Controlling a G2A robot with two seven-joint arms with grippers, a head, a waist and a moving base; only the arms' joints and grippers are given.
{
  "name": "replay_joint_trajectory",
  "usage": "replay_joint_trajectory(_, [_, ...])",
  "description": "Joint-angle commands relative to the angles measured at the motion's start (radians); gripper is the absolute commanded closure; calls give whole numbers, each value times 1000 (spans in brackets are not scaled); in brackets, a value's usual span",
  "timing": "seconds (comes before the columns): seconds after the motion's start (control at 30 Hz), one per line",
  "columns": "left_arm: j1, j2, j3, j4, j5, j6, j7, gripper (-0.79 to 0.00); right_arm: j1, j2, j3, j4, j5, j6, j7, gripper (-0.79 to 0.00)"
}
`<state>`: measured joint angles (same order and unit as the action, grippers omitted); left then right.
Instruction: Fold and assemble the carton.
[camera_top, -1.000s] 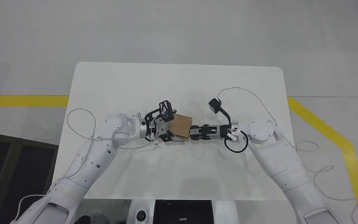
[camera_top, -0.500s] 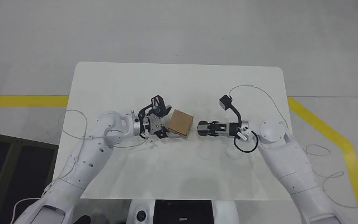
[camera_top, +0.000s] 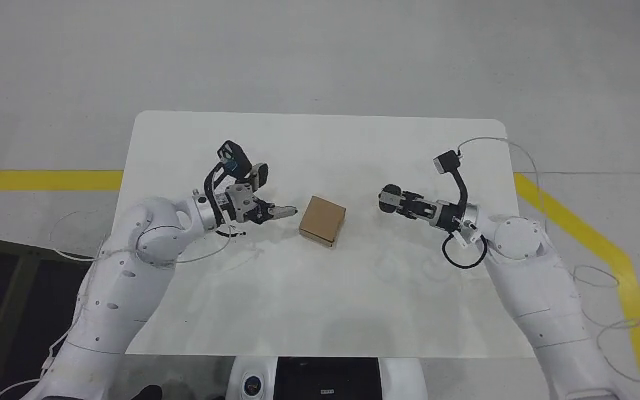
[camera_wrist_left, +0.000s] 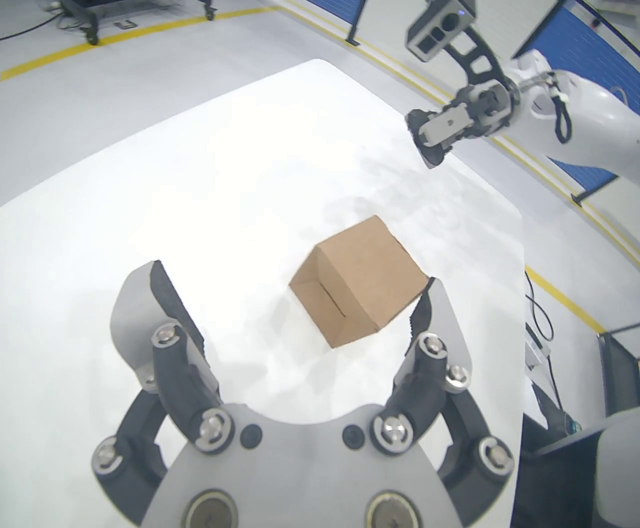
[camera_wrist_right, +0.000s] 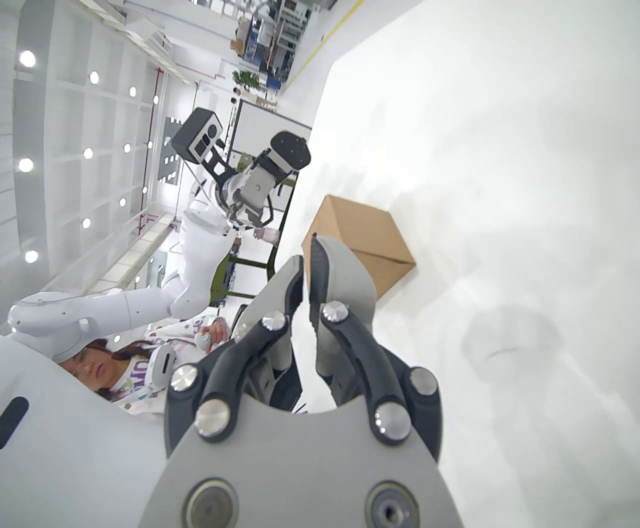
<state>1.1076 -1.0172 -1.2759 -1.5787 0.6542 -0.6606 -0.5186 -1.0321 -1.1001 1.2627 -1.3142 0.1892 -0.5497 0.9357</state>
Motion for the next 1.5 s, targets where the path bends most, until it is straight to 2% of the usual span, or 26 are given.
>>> replay_joint_trajectory(0.0, [-1,0,-14,-3,-38,68,-14,-785,-2,2,22,6,-12,-28,-43,-348])
replay_joint_trajectory(0.03, [-1,0,-21,1,-57,97,-15,-785,-3,4,31,9,-30,-34,-60,-646])
replay_joint_trajectory(0.07, [-3,0,-29,9,-79,134,-23,-785,-2,6,38,8,-53,-32,-70,-785])
replay_joint_trajectory(0.2, [-26,0,-53,21,-117,232,-56,-785,-5,15,76,8,-100,-40,-113,-785])
replay_joint_trajectory(0.43, [-71,7,-106,43,-128,305,-101,-785,-37,33,158,-38,-236,-59,-217,-785])
replay_joint_trajectory(0.57, [-102,13,-129,71,-144,286,-151,-785,-59,41,197,-80,-314,-40,-270,-785])
replay_joint_trajectory(0.73, [-169,18,-133,146,-158,215,-195,-785,-83,50,241,-130,-393,-14,-326,-785])
replay_joint_trajectory(0.9, [-235,21,-110,217,-80,127,-188,-785,-93,58,268,-165,-459,15,-337,-785])
replay_joint_trajectory(1.03, [-270,22,-104,281,-87,86,-177,-785,-101,62,283,-179,-475,31,-346,-785])
replay_joint_trajectory(1.27, [-317,23,-109,375,-125,67,-151,-785,-104,65,292,-186,-481,48,-355,-785])
replay_joint_trajectory(1.47, [-318,24,-109,378,-127,66,-151,-784,-104,65,292,-186,-481,48,-355,-784])
